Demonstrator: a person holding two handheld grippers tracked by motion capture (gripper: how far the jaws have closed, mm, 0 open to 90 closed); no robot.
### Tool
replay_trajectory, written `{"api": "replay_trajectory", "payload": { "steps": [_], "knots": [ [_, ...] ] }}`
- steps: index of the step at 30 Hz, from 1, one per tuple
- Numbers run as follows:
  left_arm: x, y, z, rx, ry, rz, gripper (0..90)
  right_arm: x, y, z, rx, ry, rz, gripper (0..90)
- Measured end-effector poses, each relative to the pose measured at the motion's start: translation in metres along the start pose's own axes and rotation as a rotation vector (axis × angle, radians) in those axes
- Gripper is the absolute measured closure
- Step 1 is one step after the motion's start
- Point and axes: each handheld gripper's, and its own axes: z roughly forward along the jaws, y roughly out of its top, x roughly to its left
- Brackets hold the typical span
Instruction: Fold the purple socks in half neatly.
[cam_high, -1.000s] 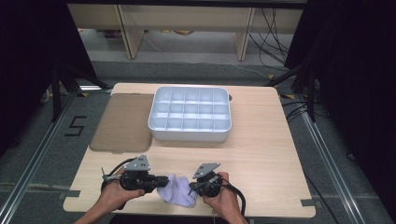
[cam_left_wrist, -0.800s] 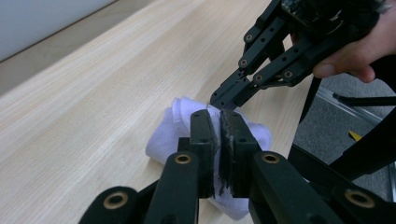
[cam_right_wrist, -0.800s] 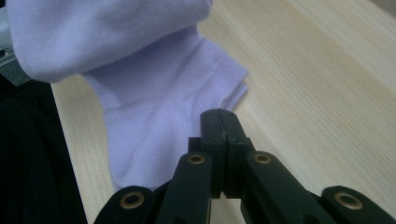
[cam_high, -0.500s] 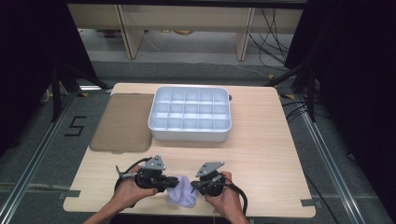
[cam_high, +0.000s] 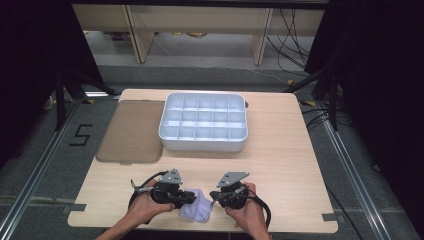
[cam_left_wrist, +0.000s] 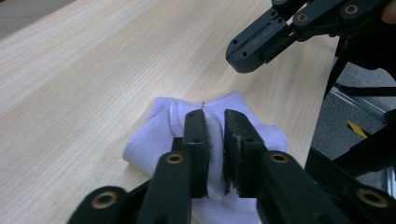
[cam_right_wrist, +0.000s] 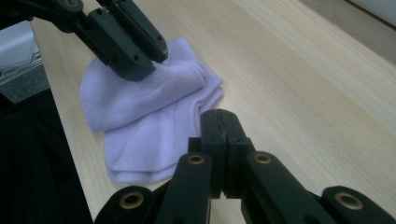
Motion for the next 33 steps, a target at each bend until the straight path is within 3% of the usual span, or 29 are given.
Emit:
{"api": "replay_trajectory", "payload": {
  "steps": [1, 4, 9, 12, 15, 22, 26, 29, 33],
  "knots": [
    [-0.001, 0.0, 0.0, -0.017, -0.008, -0.014, 75.2, -0.001, -0.001, 0.002, -0.022, 0.001, -0.007, 90.0],
    [0.0, 0.003, -0.002, -0.036, -0.044, -0.031, 65.2, -0.003, -0.002, -0.001, -0.023, -0.006, 0.011, 90.0],
    [-0.001, 0.007, -0.01, -0.09, -0.071, -0.051, 56.7, -0.004, -0.003, -0.005, -0.009, -0.009, 0.021, 90.0],
    [0.001, 0.01, -0.021, -0.124, -0.066, -0.056, 57.1, -0.002, -0.003, -0.005, -0.026, -0.003, 0.036, 90.0],
    [0.003, 0.008, -0.029, -0.14, -0.055, -0.051, 63.8, -0.004, -0.003, -0.009, -0.034, -0.01, 0.024, 90.0],
    [0.009, -0.02, -0.016, 0.018, -0.027, 0.019, 77.6, 0.002, 0.002, -0.014, -0.052, 0.009, 0.008, 90.0],
    [0.004, -0.028, -0.008, 0.057, -0.031, 0.018, 82.4, 0.01, 0.008, -0.013, -0.064, 0.016, -0.026, 90.0],
    [-0.004, -0.03, -0.002, 0.083, -0.037, 0.049, 83.1, 0.017, 0.013, -0.009, -0.069, 0.036, -0.032, 90.0],
    [-0.008, -0.03, 0.0, 0.082, -0.03, 0.056, 83.3, 0.023, 0.019, 0.001, -0.051, 0.056, -0.064, 90.0]
  ]
}}
